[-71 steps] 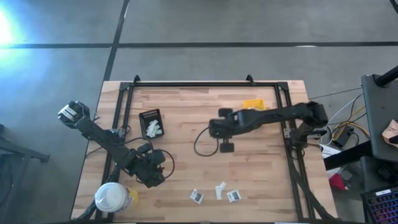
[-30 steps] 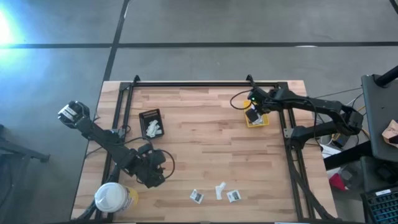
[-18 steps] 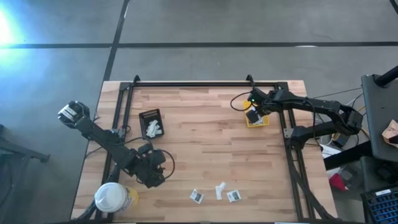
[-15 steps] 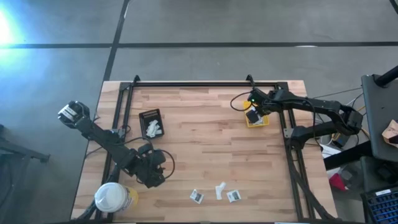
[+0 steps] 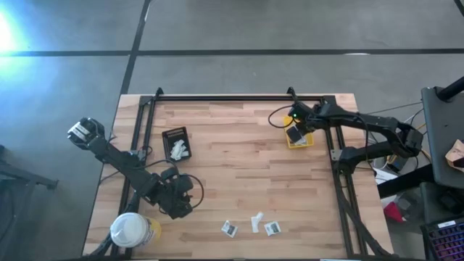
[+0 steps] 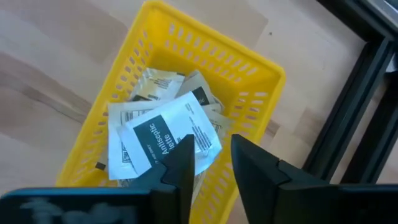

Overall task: Pick & Place First Aid Supplies
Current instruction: Put the green bandage into the black bin

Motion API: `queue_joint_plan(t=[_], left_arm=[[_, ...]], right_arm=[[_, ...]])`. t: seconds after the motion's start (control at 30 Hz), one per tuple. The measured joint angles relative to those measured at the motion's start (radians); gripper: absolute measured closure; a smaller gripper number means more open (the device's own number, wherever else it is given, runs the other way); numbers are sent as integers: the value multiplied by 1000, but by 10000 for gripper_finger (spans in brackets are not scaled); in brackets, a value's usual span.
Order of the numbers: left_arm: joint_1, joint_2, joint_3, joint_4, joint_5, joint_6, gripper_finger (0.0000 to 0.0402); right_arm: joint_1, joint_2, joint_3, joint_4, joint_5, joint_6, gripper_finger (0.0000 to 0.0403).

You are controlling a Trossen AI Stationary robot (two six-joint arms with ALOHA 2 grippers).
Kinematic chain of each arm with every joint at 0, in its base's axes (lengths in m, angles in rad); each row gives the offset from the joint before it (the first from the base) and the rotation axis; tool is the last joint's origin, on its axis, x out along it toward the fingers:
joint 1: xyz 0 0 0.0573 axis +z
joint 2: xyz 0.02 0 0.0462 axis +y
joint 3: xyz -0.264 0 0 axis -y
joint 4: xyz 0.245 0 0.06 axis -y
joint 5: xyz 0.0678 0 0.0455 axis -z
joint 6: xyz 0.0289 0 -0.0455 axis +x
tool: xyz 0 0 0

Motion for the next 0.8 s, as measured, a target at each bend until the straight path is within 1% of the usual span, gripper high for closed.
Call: queue_joint_plan(t=[0.13,0.2,0.3,0.4,0.63,0.8], left_arm=[[0,0,0,7,0,14,225],[0,0,0,38,0,42,225],[0,0,0,121,-1,114,225],[0,0,0,225,-1,214,225],[0,18,0,425,-1,426,225],[0,55,1,489,0,471,225]], right_arm=[[0,-1,45,-43,-4,7,283],[1,-3,73,-78,-5,10,279],[17,-13,103,-132,-18,53,276],[62,-30,111,-131,-53,75,275],[291,-35,111,-122,-61,191,287],[480,-35,111,-81,-52,304,296]])
